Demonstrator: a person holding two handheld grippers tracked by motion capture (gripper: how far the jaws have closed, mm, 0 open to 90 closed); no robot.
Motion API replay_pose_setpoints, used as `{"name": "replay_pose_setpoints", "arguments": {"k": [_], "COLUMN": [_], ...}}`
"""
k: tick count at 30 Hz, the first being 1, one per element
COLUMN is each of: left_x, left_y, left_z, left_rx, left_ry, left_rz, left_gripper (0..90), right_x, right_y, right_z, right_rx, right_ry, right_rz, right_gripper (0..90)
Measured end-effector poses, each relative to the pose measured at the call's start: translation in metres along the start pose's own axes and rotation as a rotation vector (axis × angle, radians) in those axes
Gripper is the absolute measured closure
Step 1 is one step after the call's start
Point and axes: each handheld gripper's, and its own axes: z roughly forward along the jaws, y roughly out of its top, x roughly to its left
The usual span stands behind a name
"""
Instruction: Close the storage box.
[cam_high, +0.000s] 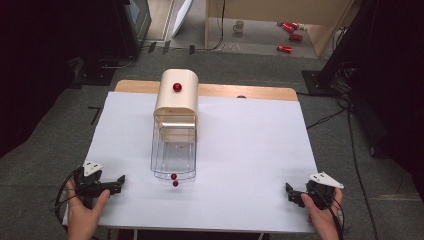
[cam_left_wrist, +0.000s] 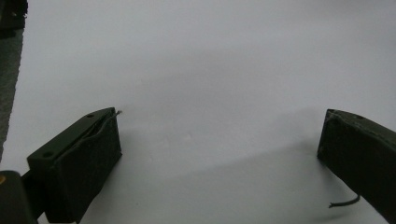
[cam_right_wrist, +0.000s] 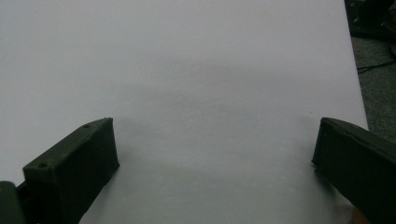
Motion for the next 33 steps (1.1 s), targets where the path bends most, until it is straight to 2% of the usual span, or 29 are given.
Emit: {"name": "replay_pose_setpoints", "arguments": {"k": [3, 5, 6, 10, 17, 21, 22, 24, 30, 33], "left_x": [0.0, 0.0, 0.0, 0.0, -0.001, -0.001, -0.001, -0.001, -0.001, -0.001], "left_y": [0.0, 0.0, 0.0, 0.0, 0.0, 0.0, 0.0, 0.0, 0.0, 0.0], "left_z": [0.0, 0.0, 0.0, 0.0, 0.0, 0.0, 0.0, 0.0, 0.0, 0.0], "left_rx": [0.0, 0.001, 0.001, 0.0, -0.002, -0.002, -0.002, -0.003, -0.002, -0.001], "left_ry": [0.002, 0.0, 0.002, 0.003, 0.004, 0.004, 0.004, 0.004, 0.004, 0.004], "left_rz": [0.001, 0.0, 0.001, 0.002, 0.003, 0.003, 0.003, 0.003, 0.005, 0.005], "left_gripper": [0.0, 0.0, 0.0, 0.0, 0.0, 0.0, 0.0, 0.0, 0.0, 0.0], "right_x": [0.0, 0.002, 0.004, 0.009, 0.04, 0.051, 0.058, 0.065, 0.082, 0.094], "right_y": [0.001, 0.001, 0.002, 0.007, 0.026, 0.033, 0.036, 0.039, 0.045, 0.048], "right_z": [-0.001, -0.002, -0.003, -0.005, -0.011, -0.014, -0.017, -0.018, -0.02, -0.02], "right_rx": [-0.005, -0.024, -0.035, -0.051, -0.082, -0.095, -0.108, -0.113, -0.12, -0.116], "right_ry": [0.003, -0.007, -0.016, 0.007, 0.048, 0.062, 0.077, 0.088, 0.115, 0.124], "right_rz": [-0.001, 0.008, 0.019, 0.031, -0.017, -0.025, -0.029, -0.047, -0.053, -0.074], "right_gripper": [2.7, 13.3, 14.0, 13.6, 13.4, 13.3, 13.4, 13.3, 13.3, 13.4]}}
